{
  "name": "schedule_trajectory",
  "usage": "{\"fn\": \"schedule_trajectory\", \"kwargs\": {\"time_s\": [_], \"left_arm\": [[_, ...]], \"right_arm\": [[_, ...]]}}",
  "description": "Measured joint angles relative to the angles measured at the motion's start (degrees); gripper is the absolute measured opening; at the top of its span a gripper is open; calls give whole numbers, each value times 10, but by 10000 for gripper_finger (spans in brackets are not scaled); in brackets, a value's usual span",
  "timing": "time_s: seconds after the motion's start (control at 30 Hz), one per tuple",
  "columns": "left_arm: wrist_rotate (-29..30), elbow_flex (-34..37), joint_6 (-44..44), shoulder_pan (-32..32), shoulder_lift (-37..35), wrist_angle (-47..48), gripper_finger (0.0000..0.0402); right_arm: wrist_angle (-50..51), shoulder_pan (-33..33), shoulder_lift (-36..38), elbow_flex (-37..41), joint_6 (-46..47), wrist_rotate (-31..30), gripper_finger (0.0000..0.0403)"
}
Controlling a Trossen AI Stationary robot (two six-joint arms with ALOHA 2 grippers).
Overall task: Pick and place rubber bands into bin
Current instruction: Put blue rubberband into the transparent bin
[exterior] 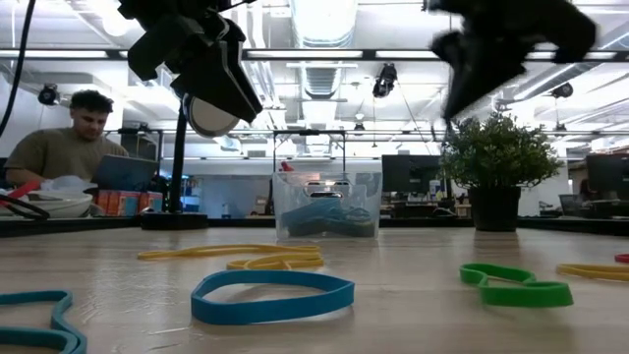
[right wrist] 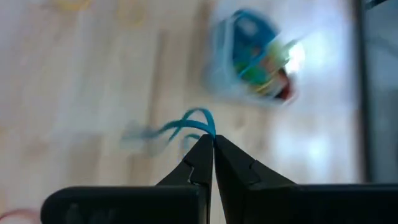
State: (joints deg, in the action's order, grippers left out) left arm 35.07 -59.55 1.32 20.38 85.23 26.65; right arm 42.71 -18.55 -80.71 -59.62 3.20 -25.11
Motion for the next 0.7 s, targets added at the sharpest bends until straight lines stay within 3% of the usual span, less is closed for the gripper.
{"fn": "schedule_trajectory", "kwargs": {"time_s": [0.3, 0.7], "left_arm": [[-2, 0, 0, 0, 0, 0, 152], [-4, 2, 0, 0, 0, 1, 152]], "right_arm": [[-59, 7, -23, -53, -125, -140, 8], [-223, 88, -57, -35, -221, -156, 8]]}}
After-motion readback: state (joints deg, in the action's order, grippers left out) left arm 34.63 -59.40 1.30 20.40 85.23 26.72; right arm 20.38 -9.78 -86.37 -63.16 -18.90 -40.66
